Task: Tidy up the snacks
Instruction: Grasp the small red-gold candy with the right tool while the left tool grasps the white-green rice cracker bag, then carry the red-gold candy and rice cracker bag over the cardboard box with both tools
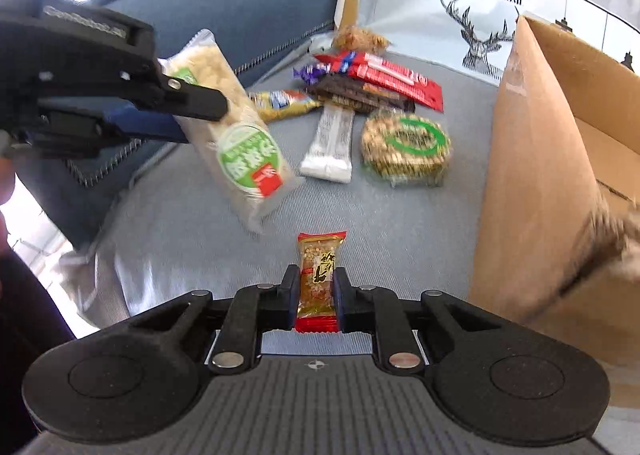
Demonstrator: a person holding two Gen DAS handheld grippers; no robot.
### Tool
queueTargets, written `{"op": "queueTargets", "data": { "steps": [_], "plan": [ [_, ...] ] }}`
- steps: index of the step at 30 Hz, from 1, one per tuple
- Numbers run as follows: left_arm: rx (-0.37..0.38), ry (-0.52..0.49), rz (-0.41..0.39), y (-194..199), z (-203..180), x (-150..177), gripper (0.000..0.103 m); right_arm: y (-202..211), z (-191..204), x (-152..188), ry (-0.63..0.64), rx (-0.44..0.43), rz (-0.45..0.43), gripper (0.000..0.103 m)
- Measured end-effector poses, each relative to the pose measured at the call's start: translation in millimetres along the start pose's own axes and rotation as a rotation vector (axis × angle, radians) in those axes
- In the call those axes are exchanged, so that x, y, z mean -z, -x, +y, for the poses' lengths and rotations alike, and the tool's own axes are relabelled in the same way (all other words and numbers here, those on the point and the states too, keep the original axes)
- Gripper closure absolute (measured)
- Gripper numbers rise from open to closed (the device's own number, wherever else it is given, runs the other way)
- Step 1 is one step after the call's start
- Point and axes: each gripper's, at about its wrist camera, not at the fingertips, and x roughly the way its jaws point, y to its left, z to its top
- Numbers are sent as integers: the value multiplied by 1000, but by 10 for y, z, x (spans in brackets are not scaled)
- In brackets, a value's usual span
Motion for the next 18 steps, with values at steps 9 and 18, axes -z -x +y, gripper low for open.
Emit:
{"op": "queueTargets", "data": {
  "steps": [9,18],
  "plan": [
    [-139,36,37,-445,44,10,71,8,-169,19,-28,-25,13,85],
    [-231,-52,3,-618,-137,84,43,-51,-229,52,-41,-38,38,81]
  ]
}}
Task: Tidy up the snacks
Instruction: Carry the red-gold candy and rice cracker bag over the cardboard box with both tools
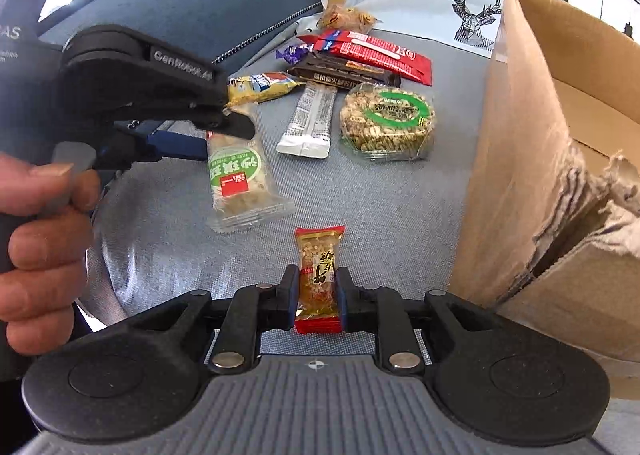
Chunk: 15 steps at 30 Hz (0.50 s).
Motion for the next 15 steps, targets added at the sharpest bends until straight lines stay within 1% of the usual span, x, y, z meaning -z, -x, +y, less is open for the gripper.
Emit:
{"op": "queueTargets", "data": {
  "steps": [1,3,5,6,7,8,9,10,13,15],
  "plan": [
    [-5,-27,13,-26,-52,3,38,-6,9,1,5,3,-2,81],
    [-35,-100,34,-72,-149,47,37,-12,13,0,17,5,-6,81],
    [-73,-178,29,-90,-250,95,37,-13,20,1,24,8,-8,81],
    [-85,-203,26,-97,-278,117,39,-11,21,0,25,9,-8,81],
    [-94,-216,23,-104,-297,134,44,-12,25,1,26,10,-10,81],
    [-96,-220,21,-101,-289,140,47,-10,20,0,26,11,-11,81],
    [-93,-216,19,-94,-275,136,55,-5,20,4,28,12,-13,81],
    [-90,-212,16,-82,-261,131,61,-4,24,7,31,13,-14,81],
    [-70,-203,7,-28,-253,124,63,25,28,17,36,28,-30,83],
    [-27,-196,25,20,-238,131,63,53,22,14,30,41,-48,84]
  ]
}}
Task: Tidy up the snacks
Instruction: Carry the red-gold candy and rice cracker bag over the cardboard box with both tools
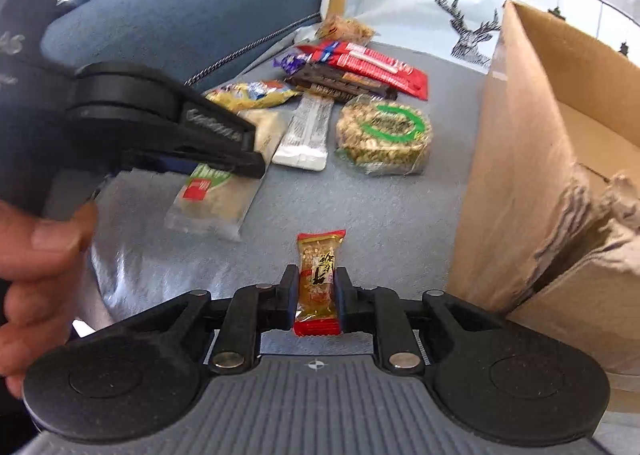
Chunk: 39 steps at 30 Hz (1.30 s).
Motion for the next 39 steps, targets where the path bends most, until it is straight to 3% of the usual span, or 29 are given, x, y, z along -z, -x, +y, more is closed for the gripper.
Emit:
{"op": "queueTargets", "data": {
  "steps": [5,18,39],
  "plan": [
    [102,9,78,30,-4,42,64,0,-47,-11,-22,0,17,84],
    [78,-27,87,-29,-77,112,63,15,-39,-16,-23,8,11,84],
    [171,-2,15,267,-126,74,63,704,-98,44,-25,-2,-203,84]
  ]
}}
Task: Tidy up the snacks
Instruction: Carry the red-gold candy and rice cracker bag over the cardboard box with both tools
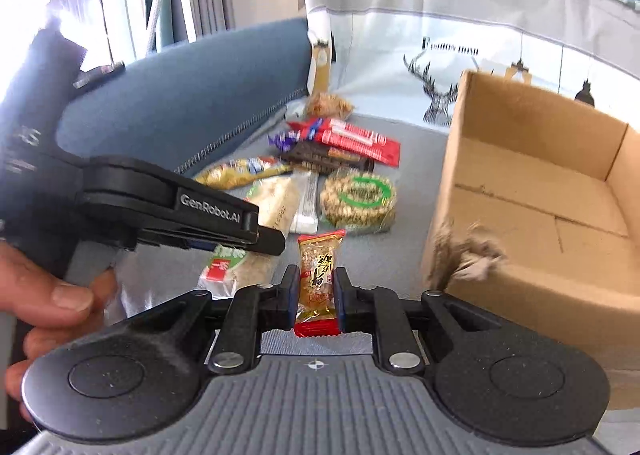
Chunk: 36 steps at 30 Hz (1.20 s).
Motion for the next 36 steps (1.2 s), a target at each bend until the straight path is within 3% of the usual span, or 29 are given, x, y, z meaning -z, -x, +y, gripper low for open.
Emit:
{"op": "queueTargets", "data": {
  "steps": [11,17,21,27,30,36],
  "plan": [
    [44,5,-39,116,-129,-64,63,509,-458,-423,-40,13,-160,84],
    [81,-11,-117,263,-310,-122,63,623,-1111,-742,-85,102,-242,85],
    [138,-24,-170,369,-496,-176,63,598,-1475,-753,-124,159,-262,85],
    [234,-60,-228,497,-923,-334,63,743,-1727,-639,-192,180,-290,85],
    [278,-132,-255,524,-1266,-528,63,804,-1824,-596,-201,203,-296,85],
    [367,-210,-275,282,-1898,-850,63,922,-2064,-500,-238,268,-286,85]
  ]
}}
